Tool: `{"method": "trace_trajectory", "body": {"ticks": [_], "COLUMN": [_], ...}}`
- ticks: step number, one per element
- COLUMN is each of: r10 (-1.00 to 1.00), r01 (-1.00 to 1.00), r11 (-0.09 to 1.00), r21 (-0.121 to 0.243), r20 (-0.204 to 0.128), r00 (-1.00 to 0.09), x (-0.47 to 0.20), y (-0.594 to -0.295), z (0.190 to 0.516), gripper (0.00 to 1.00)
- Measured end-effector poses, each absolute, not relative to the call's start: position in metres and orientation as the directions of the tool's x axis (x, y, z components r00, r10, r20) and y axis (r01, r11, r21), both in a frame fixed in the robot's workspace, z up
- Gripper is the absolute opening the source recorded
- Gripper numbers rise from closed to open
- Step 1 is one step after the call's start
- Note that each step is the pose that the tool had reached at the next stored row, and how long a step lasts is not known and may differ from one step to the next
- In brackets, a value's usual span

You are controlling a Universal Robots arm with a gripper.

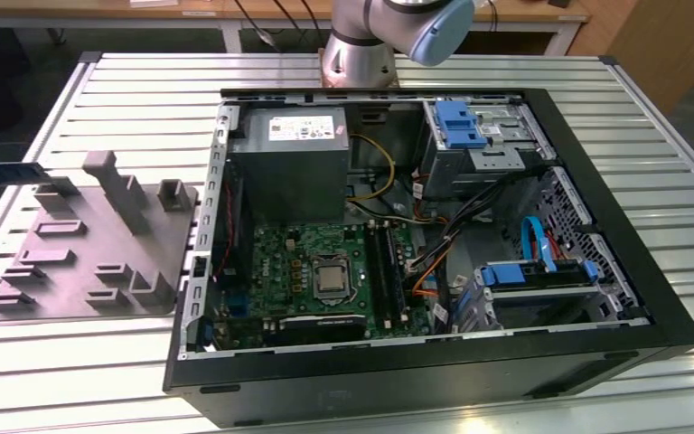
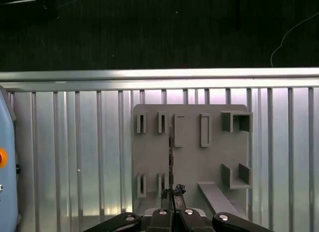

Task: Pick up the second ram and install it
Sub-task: 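Pick up the second ram and move it above second insertion slot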

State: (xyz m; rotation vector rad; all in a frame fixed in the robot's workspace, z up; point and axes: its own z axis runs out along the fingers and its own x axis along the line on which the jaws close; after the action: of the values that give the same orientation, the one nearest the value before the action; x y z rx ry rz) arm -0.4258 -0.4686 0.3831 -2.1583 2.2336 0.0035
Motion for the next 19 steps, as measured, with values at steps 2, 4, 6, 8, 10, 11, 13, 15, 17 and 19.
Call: {"method": "trace_trajectory", "body": {"ticks": [2,4,6,8,10,11,13,15,17,19], "r10": [-0.999,-0.999,-0.999,-0.999,-0.999,-0.999,-0.999,-0.999,-0.999,-0.999], "r01": [-0.999,-0.999,-0.999,-0.999,-0.999,-0.999,-0.999,-0.999,-0.999,-0.999], "r11": [0.035,0.035,0.035,0.035,0.035,0.035,0.035,0.035,0.035,0.035], "r21": [-0.024,-0.025,-0.026,-0.027,-0.027,-0.027,-0.026,-0.027,-0.027,-0.027], "r20": [-0.027,-0.027,-0.027,-0.027,-0.027,-0.027,-0.027,-0.027,-0.027,-0.027], "r00": [-0.034,-0.034,-0.034,-0.034,-0.034,-0.034,-0.034,-0.034,-0.034,-0.034], "x": [-0.426,-0.426,-0.426,-0.426,-0.426,-0.426,-0.425,-0.423,-0.419,-0.414], "y": [-0.469,-0.469,-0.469,-0.469,-0.469,-0.469,-0.468,-0.469,-0.469,-0.469], "z": [0.390,0.396,0.402,0.404,0.404,0.404,0.404,0.404,0.404,0.404], "gripper": [0.11,0.11,0.11,0.11,0.11,0.11,0.11,0.11,0.11,0.11]}}
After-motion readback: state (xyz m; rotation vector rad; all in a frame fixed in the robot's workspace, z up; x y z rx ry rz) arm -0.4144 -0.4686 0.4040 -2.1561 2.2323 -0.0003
